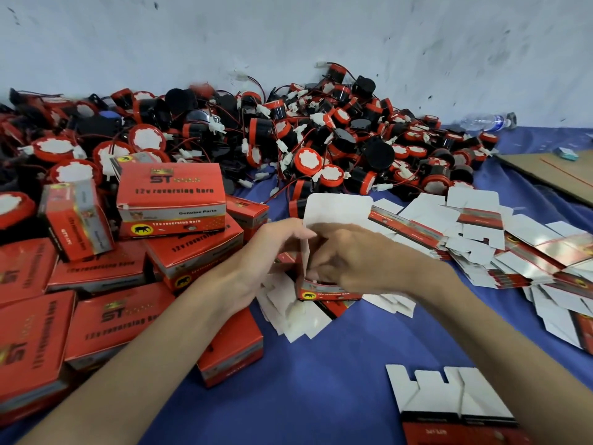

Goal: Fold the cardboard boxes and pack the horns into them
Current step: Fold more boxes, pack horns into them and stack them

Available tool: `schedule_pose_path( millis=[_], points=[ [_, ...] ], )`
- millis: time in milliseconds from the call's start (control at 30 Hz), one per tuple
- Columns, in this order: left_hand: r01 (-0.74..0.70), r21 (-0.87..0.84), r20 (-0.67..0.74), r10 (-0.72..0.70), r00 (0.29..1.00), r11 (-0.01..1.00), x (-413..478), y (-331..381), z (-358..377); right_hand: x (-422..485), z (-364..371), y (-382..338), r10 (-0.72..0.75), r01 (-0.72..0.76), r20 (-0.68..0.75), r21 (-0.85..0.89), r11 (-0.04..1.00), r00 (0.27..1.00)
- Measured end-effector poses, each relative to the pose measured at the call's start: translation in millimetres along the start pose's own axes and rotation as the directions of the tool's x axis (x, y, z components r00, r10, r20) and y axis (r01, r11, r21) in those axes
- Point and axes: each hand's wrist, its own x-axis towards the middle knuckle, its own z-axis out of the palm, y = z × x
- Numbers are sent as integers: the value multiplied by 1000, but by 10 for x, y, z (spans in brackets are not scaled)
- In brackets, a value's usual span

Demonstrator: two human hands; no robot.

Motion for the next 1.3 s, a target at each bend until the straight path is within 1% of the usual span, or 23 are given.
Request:
schedule_pose_path(
  millis=[33,67,167,267,367,467,533,567,600,633,667,700,733,767,833,900,933,967,1033,1100,1133,1233,1300],
  points=[
    [-35,-29,-24,34,999,999,22,-11,5,-7,-26,6,-4,2,43,35,999,999],
    [-52,-62,-39,50,998,997,9,-14,10,-2,-36,4,-5,3,47,48,999,999],
    [-53,-73,-60,48,997,996,16,-112,2,31,30,-36,22,-21,-97,12,1000,995],
    [-79,-21,-52,78,996,997,-4,-63,29,0,123,-52,42,-35,-236,32,999,971],
    [-105,-2,-65,105,992,994,-34,-91,29,-18,195,-74,40,-53,-300,-35,998,953],
    [-116,14,-65,116,991,993,-39,-71,47,-4,204,-71,53,-88,-317,-95,992,947],
    [-123,31,-74,125,989,992,-52,-63,58,-32,156,-34,2,-14,-283,-41,999,959],
    [-123,32,-84,126,989,992,-45,-71,61,-67,119,-17,-44,46,-312,1,999,949],
    [-122,26,-102,124,987,992,-42,-77,69,-110,91,11,-86,100,-413,12,995,907],
    [-119,39,-130,123,984,992,-35,-85,70,-149,83,42,-109,122,-562,-14,992,820],
    [-111,85,-158,123,980,990,-25,-91,80,-195,91,74,-110,107,-710,-50,993,696],
    [-101,162,-181,130,975,982,-9,-96,93,-235,111,106,-91,81,-812,-54,995,577],
    [-82,236,-212,134,968,968,-6,-100,111,-263,155,140,-55,80,-861,-17,997,506],
    [-64,295,-252,142,957,953,-5,-95,125,-282,208,161,-1,109,-878,59,992,479],
    [-49,382,-313,179,933,923,-8,-89,142,-307,316,202,73,200,-863,197,960,500],
    [-56,436,-326,216,920,898,-8,-81,154,-314,368,261,89,283,-839,278,918,536],
    [-67,440,-320,226,920,896,-9,-84,158,-319,386,282,130,326,-819,361,874,559],
    [-82,437,-312,237,920,896,-10,-93,164,-335,399,287,187,373,-794,461,805,578],
    [-100,457,-309,263,914,884,-18,-103,170,-357,420,300,263,445,-771,570,690,580],
    [-123,482,-308,300,903,867,-30,-106,171,-357,434,296,282,418,-765,576,703,580],
    [-132,488,-312,314,897,863,-38,-106,163,-346,439,292,290,390,-742,593,704,604],
    [-128,522,-330,338,881,843,-48,-103,146,-351,447,300,341,320,-622,708,630,705],
    [-117,540,-340,343,876,833,-38,-98,133,-377,479,325,367,194,-554,710,677,747]
  ],
)
